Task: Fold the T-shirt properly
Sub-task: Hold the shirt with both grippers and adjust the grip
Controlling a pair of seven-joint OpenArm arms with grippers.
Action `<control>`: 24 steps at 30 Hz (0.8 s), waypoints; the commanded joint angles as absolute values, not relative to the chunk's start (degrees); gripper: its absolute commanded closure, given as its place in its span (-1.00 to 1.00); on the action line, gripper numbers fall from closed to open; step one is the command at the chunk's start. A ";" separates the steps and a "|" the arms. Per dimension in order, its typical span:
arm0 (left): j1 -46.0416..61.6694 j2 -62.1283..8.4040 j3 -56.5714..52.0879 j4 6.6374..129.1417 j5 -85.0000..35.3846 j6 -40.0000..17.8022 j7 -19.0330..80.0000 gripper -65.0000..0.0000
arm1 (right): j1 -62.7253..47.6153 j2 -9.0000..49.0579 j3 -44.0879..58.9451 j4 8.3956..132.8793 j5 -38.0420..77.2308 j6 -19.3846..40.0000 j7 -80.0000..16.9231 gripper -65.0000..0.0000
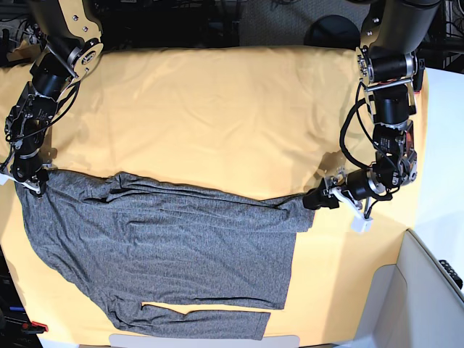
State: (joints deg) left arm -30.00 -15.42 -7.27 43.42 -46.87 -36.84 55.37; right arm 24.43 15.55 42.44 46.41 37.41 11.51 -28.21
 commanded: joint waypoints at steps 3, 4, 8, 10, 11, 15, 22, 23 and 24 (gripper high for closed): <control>-33.63 -15.43 -7.25 44.09 -47.87 -37.05 55.25 -0.06 | 24.31 15.69 42.51 46.29 38.37 10.42 -29.58 0.93; -33.89 -15.16 -6.81 44.09 -47.87 -37.05 55.25 -0.06 | 24.31 15.69 42.51 46.29 38.37 10.42 -29.58 0.93; -34.33 -14.64 -3.38 41.63 -47.87 -36.97 54.37 -0.06 | 24.31 15.69 42.51 46.29 38.37 10.42 -29.58 0.93; -34.95 -13.85 -2.68 39.08 -47.87 -36.97 52.35 -0.06 | 24.31 15.60 42.51 46.29 38.37 10.42 -29.67 0.93; -35.74 -13.41 -2.42 37.67 -47.87 -36.97 51.21 -0.06 | 24.22 15.60 42.51 46.29 38.37 10.42 -29.76 0.93; -37.05 -13.23 0.13 31.25 -47.87 -36.97 46.20 -0.06 | 24.13 15.60 42.51 46.29 38.37 10.42 -29.85 0.93; -37.14 -13.58 2.07 30.29 -47.87 -36.88 43.74 -0.06 | 24.13 15.60 42.51 46.29 38.37 10.42 -29.93 0.93; -37.14 -14.20 1.98 30.29 -47.87 -36.35 43.74 -0.06 | 24.13 15.60 42.51 46.29 38.37 10.42 -29.93 0.93; -37.14 -14.90 1.98 30.29 -47.87 -35.56 43.74 -0.06 | 24.13 15.60 42.51 46.29 38.37 10.42 -30.02 0.93</control>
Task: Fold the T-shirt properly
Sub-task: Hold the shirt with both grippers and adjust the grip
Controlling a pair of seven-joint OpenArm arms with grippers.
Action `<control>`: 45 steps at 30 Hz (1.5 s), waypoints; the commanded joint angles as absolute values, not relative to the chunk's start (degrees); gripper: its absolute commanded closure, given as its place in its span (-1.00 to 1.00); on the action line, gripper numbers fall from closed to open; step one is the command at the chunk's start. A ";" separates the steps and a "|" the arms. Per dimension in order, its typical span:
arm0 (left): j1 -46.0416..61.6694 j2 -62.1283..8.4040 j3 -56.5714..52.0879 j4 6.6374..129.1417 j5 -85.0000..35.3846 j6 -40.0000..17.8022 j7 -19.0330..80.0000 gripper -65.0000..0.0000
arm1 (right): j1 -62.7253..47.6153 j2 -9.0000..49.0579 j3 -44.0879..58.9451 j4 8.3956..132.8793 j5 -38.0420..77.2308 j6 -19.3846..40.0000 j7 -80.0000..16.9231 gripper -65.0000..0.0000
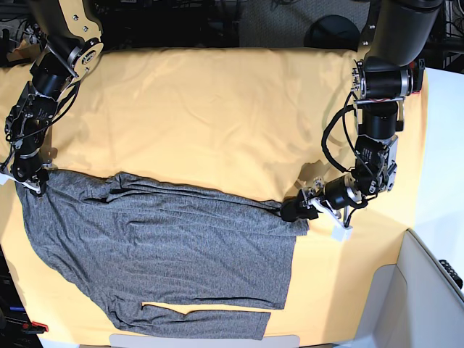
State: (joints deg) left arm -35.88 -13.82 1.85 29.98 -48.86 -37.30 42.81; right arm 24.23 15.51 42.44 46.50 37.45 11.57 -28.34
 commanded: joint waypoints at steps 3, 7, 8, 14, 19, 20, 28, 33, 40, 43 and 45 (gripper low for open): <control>-37.14 -16.22 1.89 30.29 -47.87 -34.68 43.65 -0.06 | 24.13 15.60 42.51 46.29 38.37 10.42 -30.02 0.93; -37.05 -17.71 1.71 30.29 -47.87 -34.68 43.65 -0.06 | 24.13 15.60 42.51 46.29 38.37 10.42 -29.76 0.93; -36.88 -17.89 1.71 30.29 -47.87 -34.68 43.65 -0.06 | 24.13 15.60 42.51 46.29 38.37 10.42 -29.76 0.93; -36.62 -18.51 1.98 30.29 -47.87 -34.68 43.56 -0.06 | 24.13 15.60 42.51 46.29 38.37 10.42 -29.76 0.93; -35.82 -16.13 2.07 30.29 -47.87 -34.68 43.56 -0.06 | 24.04 15.60 42.51 46.29 38.37 10.42 -29.76 0.93; -35.74 -15.78 2.07 30.29 -47.87 -34.68 43.56 -0.06 | 23.78 15.60 42.51 46.29 38.37 10.42 -29.76 0.93; -35.74 -11.47 2.15 30.29 -47.78 -34.68 43.56 -0.06 | 23.52 15.60 42.51 46.29 38.37 10.42 -29.76 0.93; -35.82 -11.47 2.15 30.29 -47.78 -34.68 43.56 -0.01 | 23.52 15.60 42.51 46.29 38.37 10.42 -29.76 0.93; -35.82 -11.82 2.15 30.02 -47.78 -34.68 40.84 1.00 | 23.43 15.60 42.51 46.29 38.37 10.42 -29.93 0.93; -35.65 -12.00 1.89 30.29 -47.78 -34.68 40.48 0.97 | 23.25 15.60 42.51 46.29 38.37 10.42 -30.02 1.00; -35.65 -12.62 1.71 30.29 -47.78 -34.68 40.57 0.99 | 22.29 15.78 42.51 46.99 38.37 10.42 -30.02 1.00</control>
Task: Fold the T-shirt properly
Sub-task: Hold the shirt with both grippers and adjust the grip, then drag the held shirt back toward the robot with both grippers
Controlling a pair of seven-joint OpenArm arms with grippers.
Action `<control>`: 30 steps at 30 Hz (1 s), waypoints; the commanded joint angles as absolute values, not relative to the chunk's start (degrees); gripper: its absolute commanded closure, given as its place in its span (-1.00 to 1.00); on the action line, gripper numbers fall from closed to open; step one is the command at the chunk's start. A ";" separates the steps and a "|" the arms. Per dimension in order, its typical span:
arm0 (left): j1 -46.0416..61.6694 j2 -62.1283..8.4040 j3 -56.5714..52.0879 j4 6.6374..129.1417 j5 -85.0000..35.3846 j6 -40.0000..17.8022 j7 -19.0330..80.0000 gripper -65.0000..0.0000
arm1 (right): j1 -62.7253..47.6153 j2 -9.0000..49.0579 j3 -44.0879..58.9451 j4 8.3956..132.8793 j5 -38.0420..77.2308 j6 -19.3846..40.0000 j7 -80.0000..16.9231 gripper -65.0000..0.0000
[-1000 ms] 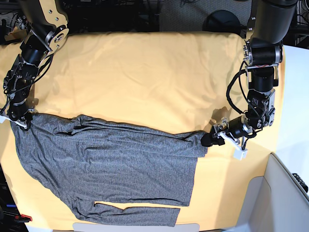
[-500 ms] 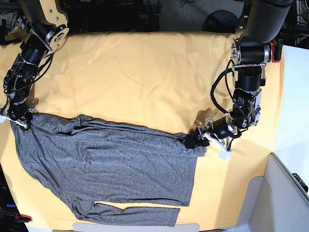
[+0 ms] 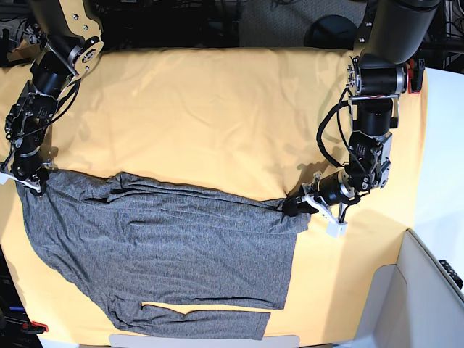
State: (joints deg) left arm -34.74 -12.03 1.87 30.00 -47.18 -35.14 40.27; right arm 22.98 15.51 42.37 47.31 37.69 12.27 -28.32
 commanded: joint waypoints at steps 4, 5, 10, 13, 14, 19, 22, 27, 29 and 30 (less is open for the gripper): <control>-35.56 -14.20 1.63 31.69 -47.96 -34.68 41.01 0.99 | 20.53 16.04 42.51 48.75 38.37 10.42 -30.11 1.00; -35.38 -15.16 1.63 33.19 -47.96 -34.68 41.19 0.99 | 20.00 16.13 42.51 49.80 38.37 10.42 -30.11 1.00; -31.52 -17.98 1.54 39.87 -48.04 -34.68 45.49 0.99 | 16.92 17.19 42.42 55.34 38.37 10.42 -31.08 1.00; -28.26 -19.47 1.45 44.62 -48.04 -34.68 47.34 0.99 | 16.40 17.54 42.59 57.45 38.37 10.42 -34.15 1.00; -27.12 -20.00 1.45 46.55 -48.04 -34.68 47.87 0.99 | 16.31 18.15 42.68 58.51 38.37 10.42 -35.21 1.00; -20.79 -22.29 -0.22 55.60 -48.13 -34.68 50.77 0.99 | 14.55 19.91 42.95 61.58 38.46 10.42 -39.60 1.00; -16.31 -22.29 -5.58 61.05 -48.04 -34.68 54.29 0.99 | 12.18 20.26 42.95 64.31 38.46 10.42 -39.96 1.00; -9.98 -22.29 -12.35 70.37 -47.96 -34.68 60.62 0.99 | 7.78 20.35 42.95 70.02 38.46 10.33 -41.01 1.00; -7.43 -22.29 -14.02 74.07 -47.96 -34.68 62.37 0.99 | 6.02 20.35 42.95 72.66 38.46 10.33 -42.24 1.00; -6.11 -22.29 -14.73 75.82 -47.96 -34.68 63.08 0.99 | 4.97 20.18 42.95 73.98 38.64 10.33 -42.77 1.00</control>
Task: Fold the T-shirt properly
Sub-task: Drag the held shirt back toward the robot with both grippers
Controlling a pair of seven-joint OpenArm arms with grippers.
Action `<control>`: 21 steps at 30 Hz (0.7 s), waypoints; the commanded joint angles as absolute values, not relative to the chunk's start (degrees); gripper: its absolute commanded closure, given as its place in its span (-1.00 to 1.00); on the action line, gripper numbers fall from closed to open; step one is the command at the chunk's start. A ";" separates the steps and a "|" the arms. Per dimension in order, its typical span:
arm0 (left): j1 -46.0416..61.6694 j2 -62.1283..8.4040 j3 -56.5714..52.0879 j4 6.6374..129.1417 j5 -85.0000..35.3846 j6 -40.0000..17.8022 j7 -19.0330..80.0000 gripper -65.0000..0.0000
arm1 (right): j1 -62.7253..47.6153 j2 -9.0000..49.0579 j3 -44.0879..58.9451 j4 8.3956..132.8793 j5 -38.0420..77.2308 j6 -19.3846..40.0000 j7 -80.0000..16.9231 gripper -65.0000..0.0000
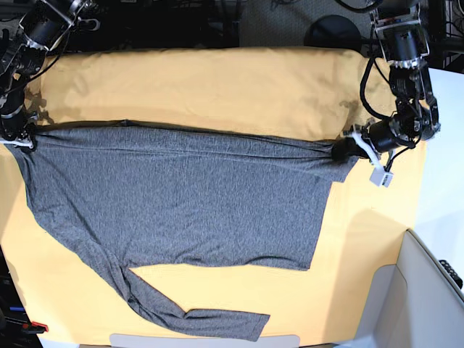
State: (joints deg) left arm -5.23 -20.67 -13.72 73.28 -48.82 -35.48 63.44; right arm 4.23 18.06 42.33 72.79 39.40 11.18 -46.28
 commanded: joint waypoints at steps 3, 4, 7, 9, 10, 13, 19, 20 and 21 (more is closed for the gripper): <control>-1.98 -22.29 -16.57 80.48 -47.96 -34.68 64.22 0.99 | 1.36 19.91 42.95 78.64 38.73 10.33 -43.38 1.00; -0.48 -22.29 -17.19 82.24 -47.96 -34.68 64.48 0.99 | -0.04 19.91 42.95 80.57 38.73 10.33 -43.38 1.00; 3.38 -22.29 -18.86 86.11 -47.96 -34.68 65.63 0.99 | -4.18 19.82 42.95 85.32 38.73 10.24 -43.38 1.00; 5.49 -22.29 -20.00 88.22 -47.96 -34.68 66.15 0.99 | -6.81 19.82 43.03 87.96 38.73 10.24 -43.38 1.00; 6.55 -22.29 -20.44 89.19 -47.96 -34.68 66.33 0.99 | -8.13 19.74 43.56 89.19 38.73 10.24 -43.38 1.00; 9.45 -22.29 -21.49 92.26 -47.96 -34.68 67.38 0.99 | -11.21 18.33 46.02 91.74 38.73 10.24 -43.38 1.00; 13.76 -22.29 -22.90 94.37 -47.96 -34.68 67.38 0.99 | -13.76 17.98 50.68 92.44 38.46 10.33 -48.66 1.00; 14.11 -22.29 -22.99 94.37 -47.96 -34.68 67.30 0.99 | -13.85 17.98 51.21 92.26 38.37 10.33 -49.19 1.00; 14.46 -22.29 -22.99 94.37 -47.96 -34.68 67.30 0.99 | -13.85 17.98 51.47 92.18 38.29 10.33 -49.45 1.00</control>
